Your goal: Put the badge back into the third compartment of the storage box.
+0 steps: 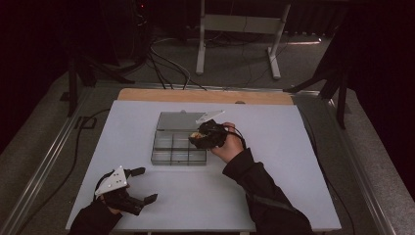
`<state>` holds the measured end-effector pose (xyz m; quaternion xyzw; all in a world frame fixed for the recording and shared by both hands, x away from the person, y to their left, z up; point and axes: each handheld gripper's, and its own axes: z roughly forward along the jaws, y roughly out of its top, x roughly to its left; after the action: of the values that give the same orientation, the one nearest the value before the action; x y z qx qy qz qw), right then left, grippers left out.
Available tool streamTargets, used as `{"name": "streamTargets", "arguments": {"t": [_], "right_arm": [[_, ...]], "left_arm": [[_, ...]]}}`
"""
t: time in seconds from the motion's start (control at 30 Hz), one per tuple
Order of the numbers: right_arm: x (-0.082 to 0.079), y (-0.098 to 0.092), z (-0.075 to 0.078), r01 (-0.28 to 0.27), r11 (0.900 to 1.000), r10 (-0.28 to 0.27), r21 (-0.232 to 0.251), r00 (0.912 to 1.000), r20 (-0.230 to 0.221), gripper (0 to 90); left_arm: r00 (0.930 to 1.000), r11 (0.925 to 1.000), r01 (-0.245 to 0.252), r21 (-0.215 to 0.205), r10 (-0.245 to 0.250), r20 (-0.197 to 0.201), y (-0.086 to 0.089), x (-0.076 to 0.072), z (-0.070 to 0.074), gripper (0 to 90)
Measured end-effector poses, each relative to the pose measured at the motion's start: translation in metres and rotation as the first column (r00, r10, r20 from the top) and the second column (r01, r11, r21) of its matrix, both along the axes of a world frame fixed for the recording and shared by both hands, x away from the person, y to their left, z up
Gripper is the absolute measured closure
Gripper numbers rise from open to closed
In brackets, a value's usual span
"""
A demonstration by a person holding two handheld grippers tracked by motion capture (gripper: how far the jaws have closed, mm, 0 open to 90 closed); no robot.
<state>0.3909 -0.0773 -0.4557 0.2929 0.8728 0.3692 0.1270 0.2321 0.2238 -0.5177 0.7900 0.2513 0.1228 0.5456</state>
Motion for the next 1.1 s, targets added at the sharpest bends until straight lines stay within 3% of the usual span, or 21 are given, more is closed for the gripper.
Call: {"name": "streamTargets", "arguments": {"t": [0.23,0.57,1.1], "right_arm": [[0.008,0.012,-0.011,0.017,0.999,-0.019,-0.043,0.9994,-0.030,47.4],[0.018,0.014,-0.024,0.043,0.996,-0.047,-0.078,0.9977,-0.049,47.4],[0.023,0.014,-0.027,0.060,0.996,-0.064,-0.072,0.9968,-0.047,47.0]], "left_arm": [[1.0000,1.0000,0.003,0.002,-0.003,0.001,0.000,0.000,0.000,0.0],[1.0000,1.0000,0.002,-0.003,-0.002,-0.002,0.000,0.000,0.000,0.0],[1.0000,1.0000,0.004,0.000,-0.004,-0.002,0.000,0.000,-0.001,0.0]]}}
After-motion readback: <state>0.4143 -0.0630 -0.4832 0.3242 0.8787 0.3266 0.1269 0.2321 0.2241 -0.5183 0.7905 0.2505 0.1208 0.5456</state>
